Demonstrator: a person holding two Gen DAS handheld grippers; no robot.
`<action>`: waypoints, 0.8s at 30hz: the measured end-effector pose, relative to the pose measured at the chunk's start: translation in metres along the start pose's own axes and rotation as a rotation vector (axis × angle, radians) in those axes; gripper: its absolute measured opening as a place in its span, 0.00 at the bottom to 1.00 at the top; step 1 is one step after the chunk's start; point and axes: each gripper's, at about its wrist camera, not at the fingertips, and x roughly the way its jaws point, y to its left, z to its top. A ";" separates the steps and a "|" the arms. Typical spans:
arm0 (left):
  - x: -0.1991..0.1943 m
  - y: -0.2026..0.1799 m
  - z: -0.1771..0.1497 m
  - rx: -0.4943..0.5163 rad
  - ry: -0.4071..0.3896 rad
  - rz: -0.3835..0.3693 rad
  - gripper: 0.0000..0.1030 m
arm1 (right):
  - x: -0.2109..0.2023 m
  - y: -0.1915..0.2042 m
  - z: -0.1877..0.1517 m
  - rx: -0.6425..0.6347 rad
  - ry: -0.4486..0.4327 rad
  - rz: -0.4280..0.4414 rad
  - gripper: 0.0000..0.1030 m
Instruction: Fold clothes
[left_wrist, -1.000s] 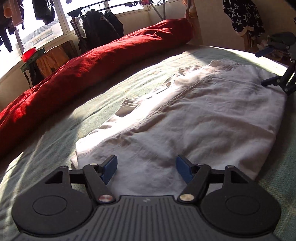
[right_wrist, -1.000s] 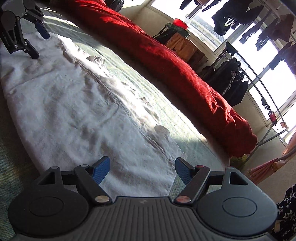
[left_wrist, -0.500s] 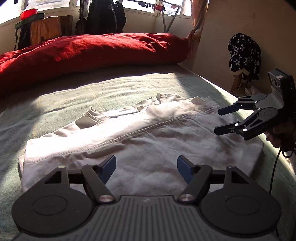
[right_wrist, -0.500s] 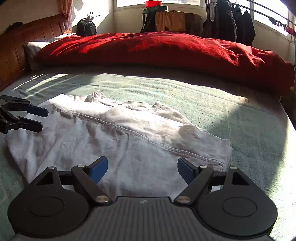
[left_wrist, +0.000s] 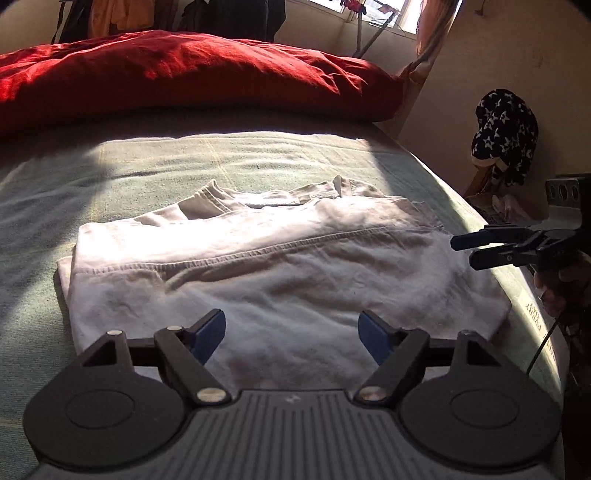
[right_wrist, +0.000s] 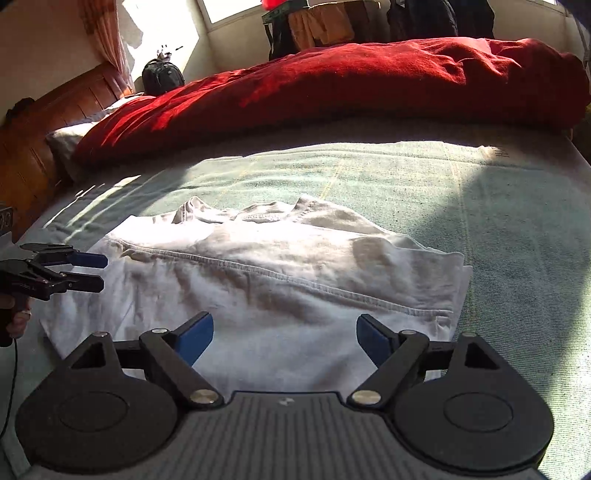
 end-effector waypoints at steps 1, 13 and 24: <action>-0.003 -0.002 -0.004 -0.015 0.013 -0.017 0.78 | 0.001 0.014 -0.001 0.003 0.020 0.089 0.89; -0.060 0.061 -0.066 -0.247 0.002 -0.026 0.78 | -0.024 0.003 -0.066 0.195 0.062 0.164 0.91; -0.054 0.025 -0.068 -0.143 0.060 0.049 0.82 | -0.079 -0.030 -0.091 0.333 -0.018 0.052 0.94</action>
